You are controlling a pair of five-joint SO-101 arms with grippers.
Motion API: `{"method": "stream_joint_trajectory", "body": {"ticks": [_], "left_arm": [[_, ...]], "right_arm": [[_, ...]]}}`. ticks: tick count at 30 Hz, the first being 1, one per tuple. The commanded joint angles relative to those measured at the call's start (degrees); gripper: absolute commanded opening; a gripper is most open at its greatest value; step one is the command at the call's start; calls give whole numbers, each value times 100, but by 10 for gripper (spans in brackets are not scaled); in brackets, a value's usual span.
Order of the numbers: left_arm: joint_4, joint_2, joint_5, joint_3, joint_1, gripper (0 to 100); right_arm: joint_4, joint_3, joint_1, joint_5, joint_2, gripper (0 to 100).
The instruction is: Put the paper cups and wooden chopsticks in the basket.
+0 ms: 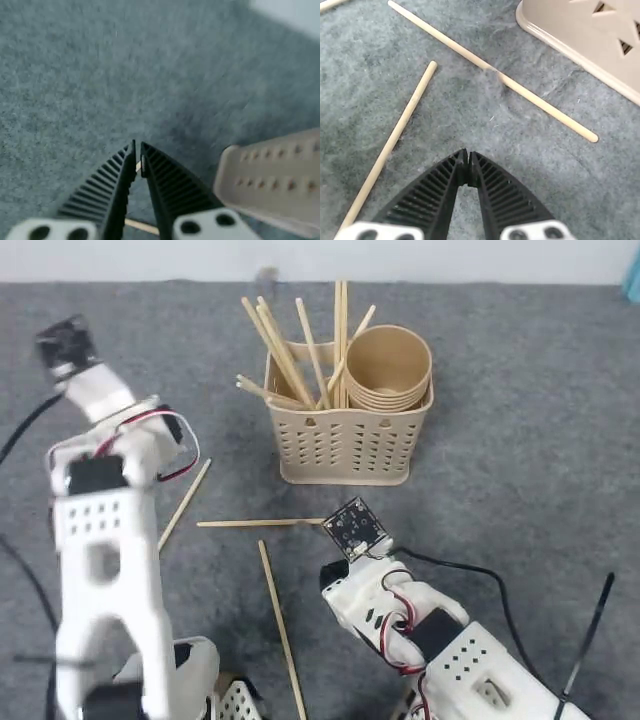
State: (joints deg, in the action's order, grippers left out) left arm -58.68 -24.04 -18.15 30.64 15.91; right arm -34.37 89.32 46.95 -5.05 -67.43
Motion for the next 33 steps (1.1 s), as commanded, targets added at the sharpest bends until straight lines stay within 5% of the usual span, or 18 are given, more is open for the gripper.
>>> {"method": "stream_joint_trajectory", "body": {"ticks": [1, 9, 17, 33], "left_arm": [[-26, 853, 905, -400, 26, 13], [-26, 2514, 2655, -1200, 26, 30], [9, 3719, 2523, -1763, 0, 212], [-738, 4835, 2567, -2387, -44, 202]], "right_arm": [[110, -35, -75, 132, 75, 6], [110, -44, -75, 141, 75, 6], [101, -44, -75, 141, 75, 6], [84, -53, -75, 141, 75, 6]]}}
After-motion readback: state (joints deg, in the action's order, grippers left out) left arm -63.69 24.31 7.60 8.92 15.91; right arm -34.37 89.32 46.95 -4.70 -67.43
